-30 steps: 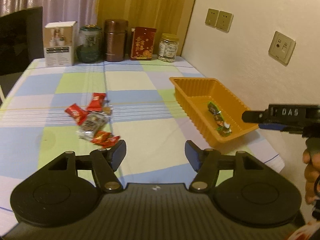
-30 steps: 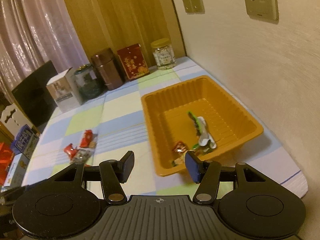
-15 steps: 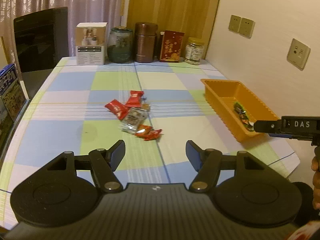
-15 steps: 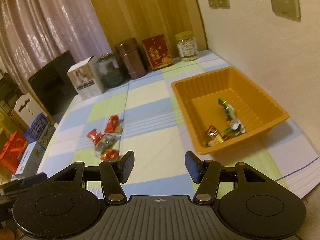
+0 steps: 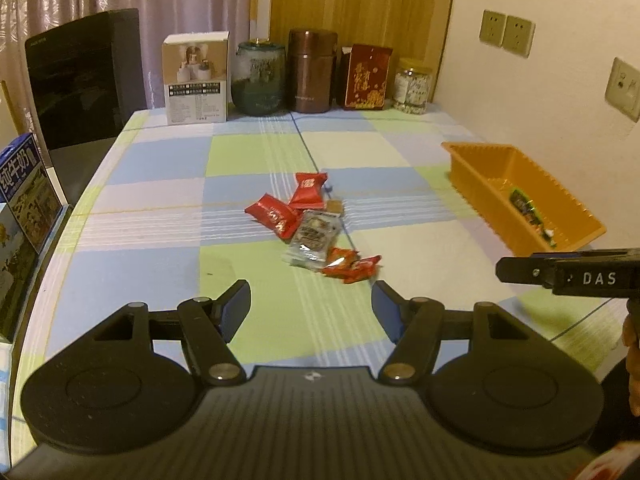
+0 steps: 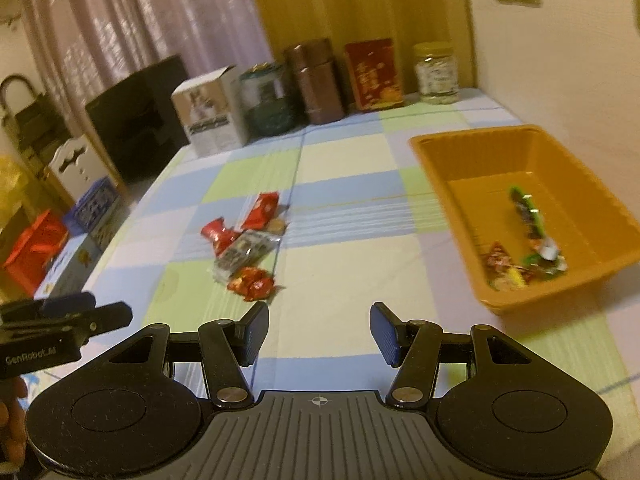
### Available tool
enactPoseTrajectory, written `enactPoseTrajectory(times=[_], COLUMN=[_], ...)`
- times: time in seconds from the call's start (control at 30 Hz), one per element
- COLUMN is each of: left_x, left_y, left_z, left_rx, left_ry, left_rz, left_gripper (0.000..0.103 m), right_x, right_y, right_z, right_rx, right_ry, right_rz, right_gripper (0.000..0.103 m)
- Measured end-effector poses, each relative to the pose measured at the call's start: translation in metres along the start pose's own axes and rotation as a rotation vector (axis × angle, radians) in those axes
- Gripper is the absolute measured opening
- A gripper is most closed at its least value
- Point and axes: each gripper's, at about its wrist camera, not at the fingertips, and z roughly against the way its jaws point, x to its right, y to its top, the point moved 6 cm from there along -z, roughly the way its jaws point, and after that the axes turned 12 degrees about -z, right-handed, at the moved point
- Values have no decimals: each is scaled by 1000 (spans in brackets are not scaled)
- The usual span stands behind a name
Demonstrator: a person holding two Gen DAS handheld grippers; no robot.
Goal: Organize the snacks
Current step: 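Withdraw both tools from the tray back toward the remaining snacks, then grasp the clear nut packet with the left gripper while the right grasps a small red candy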
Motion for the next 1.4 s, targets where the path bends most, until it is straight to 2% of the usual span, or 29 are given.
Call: enactPoseTrajectory(times=[0.3,0.53,0.77,0.87,0.93,1.1,1.2,1.27,1.4], left_x=[-25,-40,-45,-46,-46,-46,-45,-43,-38], left_y=[0,5,5,4,4,3,3,4,5], left_z=[-54,-92,-112,-116,-116,-115,-114,-114,-116], left_rx=[-42,-54,-70,-73,-76,-75,-74,-70,-60], left_ry=[-13,-48,-68,-79,-78,-76,-73,-77,-86], left_rz=[-50,-24,11,21,25,26,19,15,-1], left_gripper=[64,64,64,64,64,64,64,64,63], right_x=[-21,-32,-38,-41,-44,-52,-51,-49,-34], right_y=[-1,-2,-7,-13,-16,-20,-18,-13,0], right_z=[-73,-122,-156,-161,-161,-161,-158,-152,-139], right_rx=[-46,-91,-128,-123,-116,-117,-123,-105,-55], right_ry=[64,104,106,98,107,133,136,131,60], right_rz=[162,290,428,501,534,562,531,492,419], right_gripper=[56,56,56,49,40,27,21,21,20])
